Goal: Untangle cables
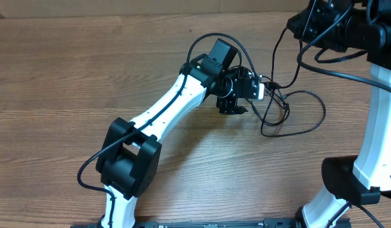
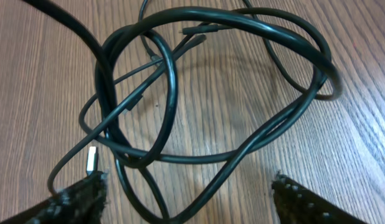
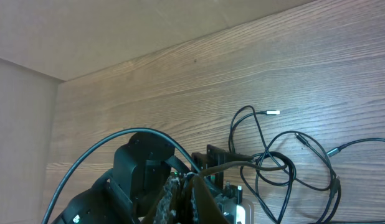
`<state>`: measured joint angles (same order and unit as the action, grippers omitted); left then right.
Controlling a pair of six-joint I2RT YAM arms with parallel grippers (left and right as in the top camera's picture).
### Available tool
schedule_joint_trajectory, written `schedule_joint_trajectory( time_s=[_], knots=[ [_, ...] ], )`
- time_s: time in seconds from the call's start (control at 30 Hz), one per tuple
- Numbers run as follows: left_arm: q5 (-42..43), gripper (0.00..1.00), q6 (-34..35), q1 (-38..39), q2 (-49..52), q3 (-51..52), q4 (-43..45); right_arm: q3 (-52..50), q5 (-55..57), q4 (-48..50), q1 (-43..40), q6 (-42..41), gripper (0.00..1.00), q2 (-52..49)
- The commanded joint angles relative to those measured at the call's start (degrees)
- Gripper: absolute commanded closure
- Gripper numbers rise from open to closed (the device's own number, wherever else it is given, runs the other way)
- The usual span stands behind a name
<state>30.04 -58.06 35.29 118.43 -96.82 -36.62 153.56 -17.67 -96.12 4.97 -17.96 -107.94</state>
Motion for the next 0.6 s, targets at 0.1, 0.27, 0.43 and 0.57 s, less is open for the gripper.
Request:
schedule_joint_trajectory(
  time_s=[0.1, 0.27, 0.43, 0.57],
  knots=[
    [1.5, 0.5, 1.4, 1.4, 1.4, -0.8, 1.4, 0.2, -0.4, 0.4, 0.3, 0.2, 0.96, 1.5],
    [1.5, 0.85, 2.0, 1.6, 1.5, -0.8, 2.3, 0.2, -0.4, 0.3, 0.3, 0.2, 0.96, 1.5],
    [0.5, 0.96, 3.0, 1.6, 1.5, -0.8, 2.1, 0.2, -0.4, 0.3, 0.3, 0.2, 0.96, 1.5],
    [-4.1, 0.96, 4.7, 1.2, 1.5, -0.8, 1.9, 0.2, -0.3, 0.3, 0.3, 0.3, 0.96, 1.5]
  ],
)
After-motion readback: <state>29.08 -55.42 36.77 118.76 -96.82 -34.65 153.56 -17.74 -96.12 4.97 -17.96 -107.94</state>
